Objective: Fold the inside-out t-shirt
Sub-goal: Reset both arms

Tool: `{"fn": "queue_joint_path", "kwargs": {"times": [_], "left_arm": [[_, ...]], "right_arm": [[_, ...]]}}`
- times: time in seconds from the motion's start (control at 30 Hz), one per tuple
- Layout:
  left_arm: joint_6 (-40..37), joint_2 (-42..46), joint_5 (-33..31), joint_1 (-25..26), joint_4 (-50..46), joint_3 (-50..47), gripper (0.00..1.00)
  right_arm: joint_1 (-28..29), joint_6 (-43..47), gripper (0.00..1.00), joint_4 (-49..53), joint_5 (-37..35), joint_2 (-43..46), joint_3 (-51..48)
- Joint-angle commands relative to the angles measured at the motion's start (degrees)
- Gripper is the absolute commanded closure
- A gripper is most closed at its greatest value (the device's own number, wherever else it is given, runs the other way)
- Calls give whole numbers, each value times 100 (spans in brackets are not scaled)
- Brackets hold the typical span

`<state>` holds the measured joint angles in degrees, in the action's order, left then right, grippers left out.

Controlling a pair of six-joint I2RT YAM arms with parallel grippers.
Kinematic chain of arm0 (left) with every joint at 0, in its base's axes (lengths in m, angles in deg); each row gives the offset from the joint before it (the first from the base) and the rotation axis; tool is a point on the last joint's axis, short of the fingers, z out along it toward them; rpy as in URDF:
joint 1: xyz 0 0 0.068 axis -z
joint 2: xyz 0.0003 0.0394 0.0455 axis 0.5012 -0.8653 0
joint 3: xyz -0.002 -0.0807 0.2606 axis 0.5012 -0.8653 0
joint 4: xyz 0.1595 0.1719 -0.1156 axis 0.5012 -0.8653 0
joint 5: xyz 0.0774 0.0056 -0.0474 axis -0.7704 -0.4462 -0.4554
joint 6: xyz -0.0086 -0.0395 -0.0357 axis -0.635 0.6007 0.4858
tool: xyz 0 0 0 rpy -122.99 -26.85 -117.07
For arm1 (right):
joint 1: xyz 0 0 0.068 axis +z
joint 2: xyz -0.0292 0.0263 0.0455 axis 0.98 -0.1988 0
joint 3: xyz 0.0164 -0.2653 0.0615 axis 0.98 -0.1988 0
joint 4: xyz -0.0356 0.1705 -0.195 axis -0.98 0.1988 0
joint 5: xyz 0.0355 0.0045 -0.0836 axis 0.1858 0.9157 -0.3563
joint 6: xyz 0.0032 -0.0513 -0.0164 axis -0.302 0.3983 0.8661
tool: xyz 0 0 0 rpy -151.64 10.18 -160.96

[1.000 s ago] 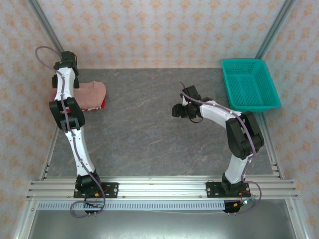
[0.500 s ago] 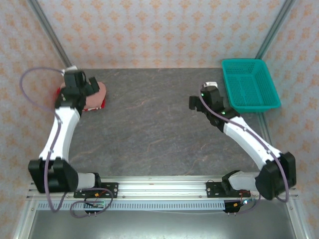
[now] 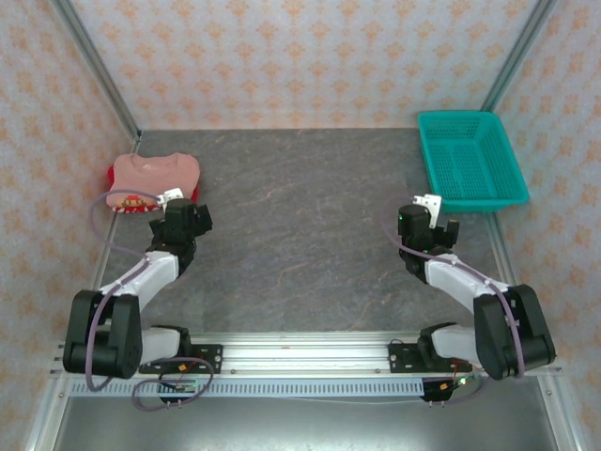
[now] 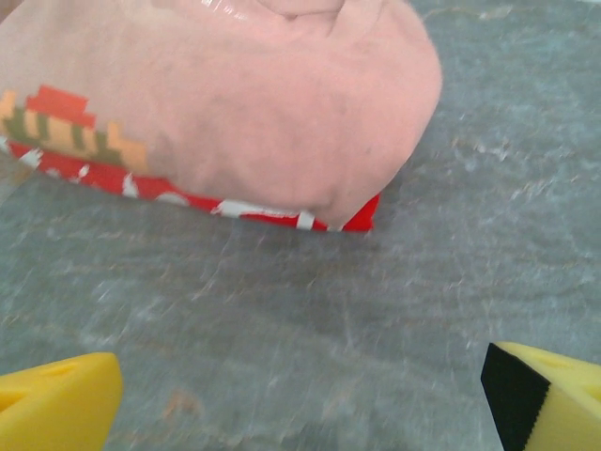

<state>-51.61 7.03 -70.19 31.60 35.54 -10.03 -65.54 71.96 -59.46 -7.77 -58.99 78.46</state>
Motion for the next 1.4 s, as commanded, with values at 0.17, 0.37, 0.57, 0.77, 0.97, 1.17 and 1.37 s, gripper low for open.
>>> {"fn": "queue_joint_path", "kwargs": {"times": [0.17,0.37,0.57,0.77,0.97,1.17,1.37], "left_arm": [[-695,-293,76,112,1764,-421,0],[-892,-822,248,94,3347,-962,0],[-1005,-1175,341,127,2979,-591,0],[-1013,-1173,324,147,2967,-592,0],[-1021,-1180,321,147,2987,-595,0],[-1021,-1183,315,147,2992,-599,0],[-1024,-1183,315,151,2992,-601,0]], "right_arm": [[-621,19,1,-2413,1115,-513,-442],[-807,-91,1,-3206,2254,-740,-681],[-922,-277,1,-3253,2229,-1466,-428],[-1062,-349,1,-3182,2418,-1468,-382],[-1062,-339,1,-3242,2415,-1485,-390],[-1062,-341,1,-3234,2426,-1481,-389],[-1062,-333,1,-3229,2426,-1486,-392]]}}
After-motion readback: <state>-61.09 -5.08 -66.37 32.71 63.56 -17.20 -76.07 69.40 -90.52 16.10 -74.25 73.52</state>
